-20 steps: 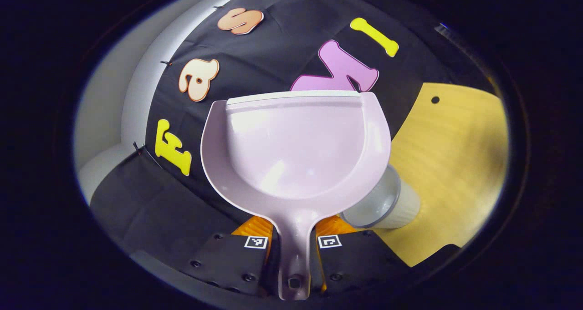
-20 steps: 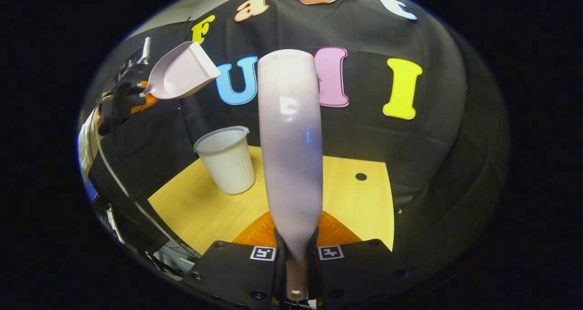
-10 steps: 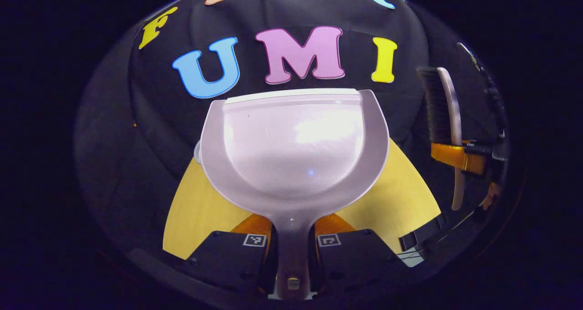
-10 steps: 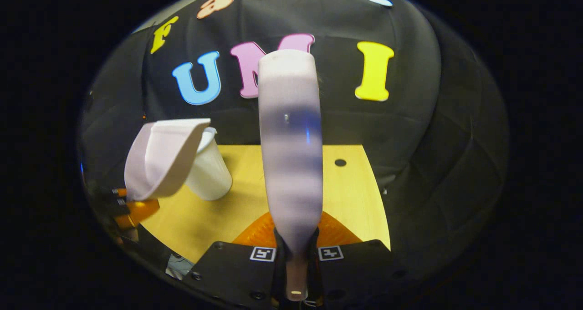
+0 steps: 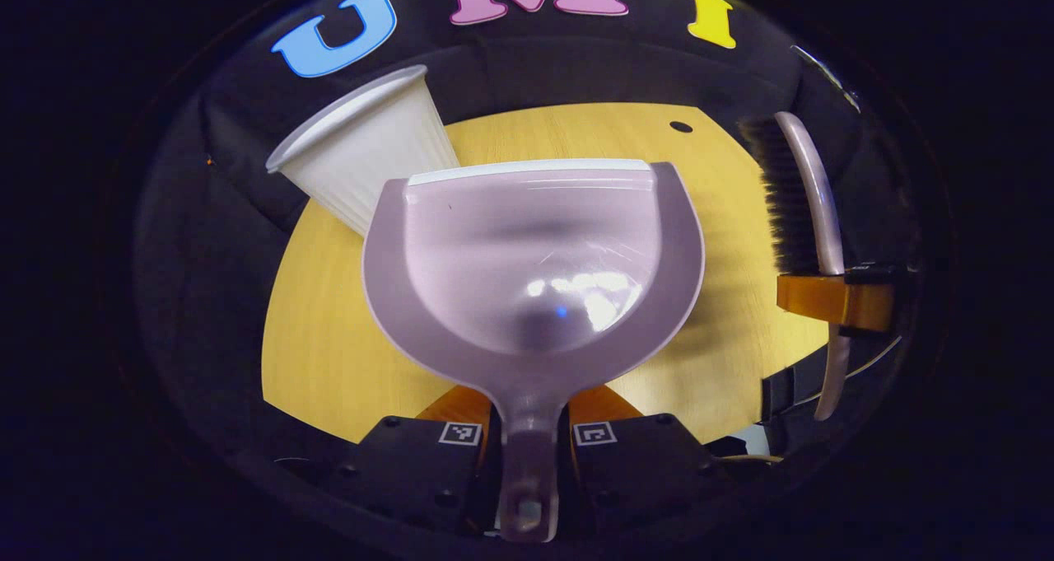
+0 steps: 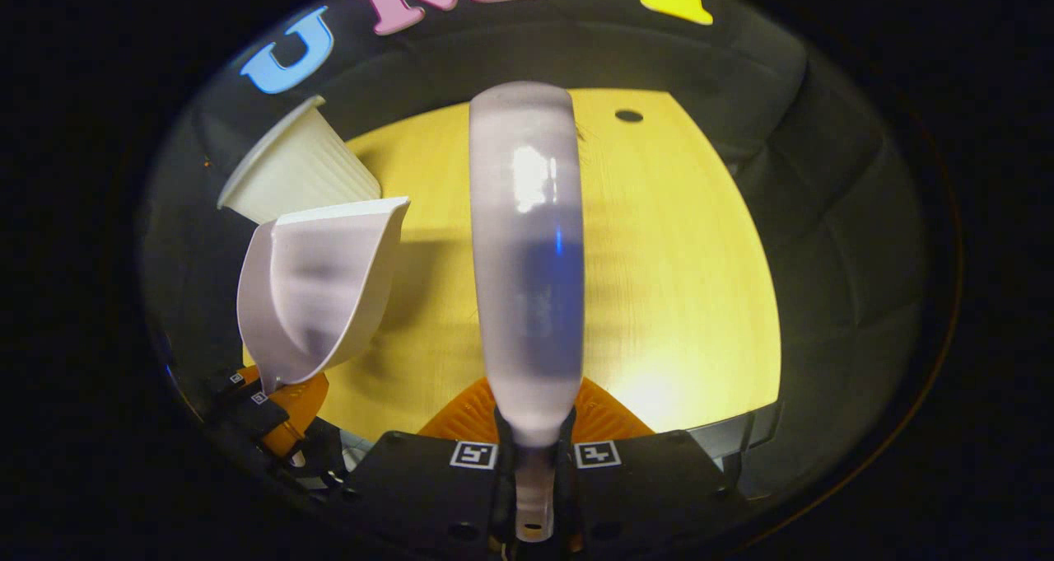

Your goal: Pick up the small broom and dustpan from the desktop, sweep the trash into the dustpan with the broom, and then empty the trash into the garbage bin.

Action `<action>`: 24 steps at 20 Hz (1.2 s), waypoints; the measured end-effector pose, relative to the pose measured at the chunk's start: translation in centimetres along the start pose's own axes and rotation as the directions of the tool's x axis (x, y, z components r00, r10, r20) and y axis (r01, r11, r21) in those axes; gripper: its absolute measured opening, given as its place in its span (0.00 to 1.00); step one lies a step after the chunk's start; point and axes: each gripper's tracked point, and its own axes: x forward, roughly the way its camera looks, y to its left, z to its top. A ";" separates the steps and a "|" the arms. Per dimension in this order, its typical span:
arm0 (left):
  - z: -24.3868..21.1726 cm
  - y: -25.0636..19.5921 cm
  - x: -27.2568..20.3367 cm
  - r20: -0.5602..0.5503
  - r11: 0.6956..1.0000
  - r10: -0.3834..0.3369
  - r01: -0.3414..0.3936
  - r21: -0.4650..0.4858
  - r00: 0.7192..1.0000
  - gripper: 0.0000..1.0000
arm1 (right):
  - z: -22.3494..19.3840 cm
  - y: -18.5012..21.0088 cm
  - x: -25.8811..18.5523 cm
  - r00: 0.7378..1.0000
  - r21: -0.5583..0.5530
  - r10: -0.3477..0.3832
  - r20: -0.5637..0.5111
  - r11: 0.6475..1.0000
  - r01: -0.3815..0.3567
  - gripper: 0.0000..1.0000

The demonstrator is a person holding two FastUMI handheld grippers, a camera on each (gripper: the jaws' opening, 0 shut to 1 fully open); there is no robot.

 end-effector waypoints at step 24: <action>-0.7 -0.8 2.5 -0.354 0.999 -0.051 0.044 -0.029 0.934 0.26 | 2.4 -0.3 -0.1 0.916 -0.087 -0.155 -0.369 0.987 0.132 0.21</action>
